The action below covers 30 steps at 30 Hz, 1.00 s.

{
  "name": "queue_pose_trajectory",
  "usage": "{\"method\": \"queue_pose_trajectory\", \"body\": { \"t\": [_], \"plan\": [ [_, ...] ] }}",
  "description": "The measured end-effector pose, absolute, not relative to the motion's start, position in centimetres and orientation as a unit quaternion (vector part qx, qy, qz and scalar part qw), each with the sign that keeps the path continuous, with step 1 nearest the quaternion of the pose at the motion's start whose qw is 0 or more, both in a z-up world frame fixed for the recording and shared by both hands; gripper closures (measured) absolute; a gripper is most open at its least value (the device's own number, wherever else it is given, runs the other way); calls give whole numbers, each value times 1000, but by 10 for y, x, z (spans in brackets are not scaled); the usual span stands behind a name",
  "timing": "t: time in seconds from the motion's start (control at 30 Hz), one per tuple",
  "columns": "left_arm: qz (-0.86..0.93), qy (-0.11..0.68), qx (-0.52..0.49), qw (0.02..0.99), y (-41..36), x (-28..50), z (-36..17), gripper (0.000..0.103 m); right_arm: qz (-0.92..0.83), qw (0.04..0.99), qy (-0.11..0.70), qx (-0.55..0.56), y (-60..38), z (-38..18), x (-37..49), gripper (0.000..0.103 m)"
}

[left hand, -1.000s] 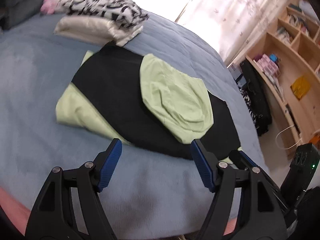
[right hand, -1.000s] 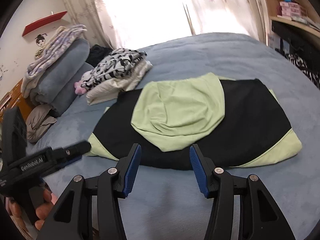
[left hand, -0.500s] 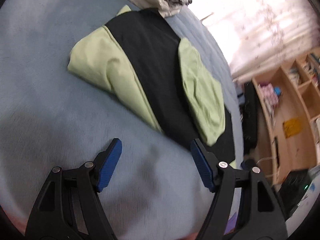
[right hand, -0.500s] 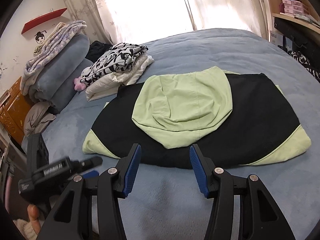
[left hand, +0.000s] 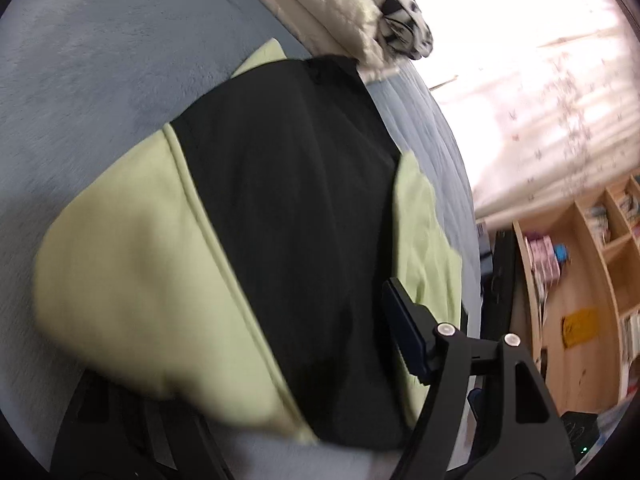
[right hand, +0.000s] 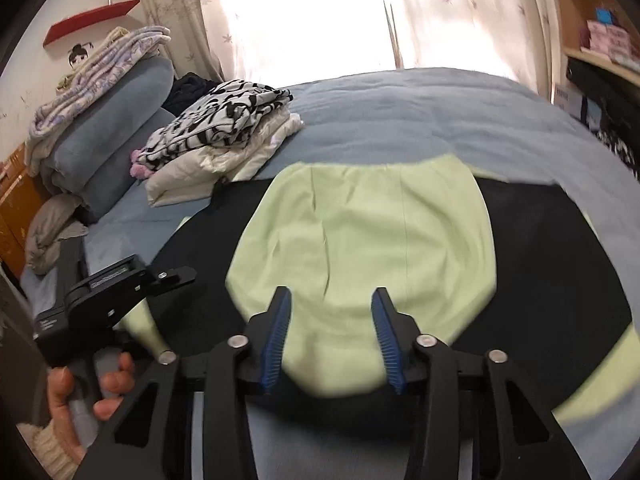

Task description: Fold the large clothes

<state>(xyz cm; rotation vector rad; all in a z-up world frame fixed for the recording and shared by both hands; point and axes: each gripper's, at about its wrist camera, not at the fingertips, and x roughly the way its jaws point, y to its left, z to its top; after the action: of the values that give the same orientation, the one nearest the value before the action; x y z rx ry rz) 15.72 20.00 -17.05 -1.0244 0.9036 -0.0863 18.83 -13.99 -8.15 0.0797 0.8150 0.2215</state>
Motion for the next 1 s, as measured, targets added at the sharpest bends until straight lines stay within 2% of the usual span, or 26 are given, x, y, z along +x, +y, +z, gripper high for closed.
{"method": "queue_pose_trajectory", "body": {
  "t": [0.07,0.1,0.13,0.23,0.33,0.4,0.57,0.87,1.0],
  "plan": [
    [-22,409,-481,775,202,167,-174,53,105,911,398,35,-135,-88,212,74],
    [-12,409,-477,778,204,170,-175,72,100,909,403,31,-132,-93,225,77],
    [-13,409,-476,779,204,173,-176,83,95,908,408,27,-129,-100,235,77],
    [-15,391,-455,800,204,171,-168,95,92,883,461,21,-125,-138,257,78],
    [-9,352,-345,870,180,161,-128,97,100,882,459,20,-123,-154,256,78],
    [-31,296,-257,919,150,148,-87,97,108,880,462,25,-124,-155,258,78],
    [-95,221,-116,964,80,134,-27,98,132,871,468,77,-136,-159,267,77],
    [-178,216,-36,959,-22,148,11,98,174,837,482,190,-167,-150,253,78],
    [-213,217,10,952,-76,140,15,98,139,846,468,216,-225,-129,223,78]
  ]
}}
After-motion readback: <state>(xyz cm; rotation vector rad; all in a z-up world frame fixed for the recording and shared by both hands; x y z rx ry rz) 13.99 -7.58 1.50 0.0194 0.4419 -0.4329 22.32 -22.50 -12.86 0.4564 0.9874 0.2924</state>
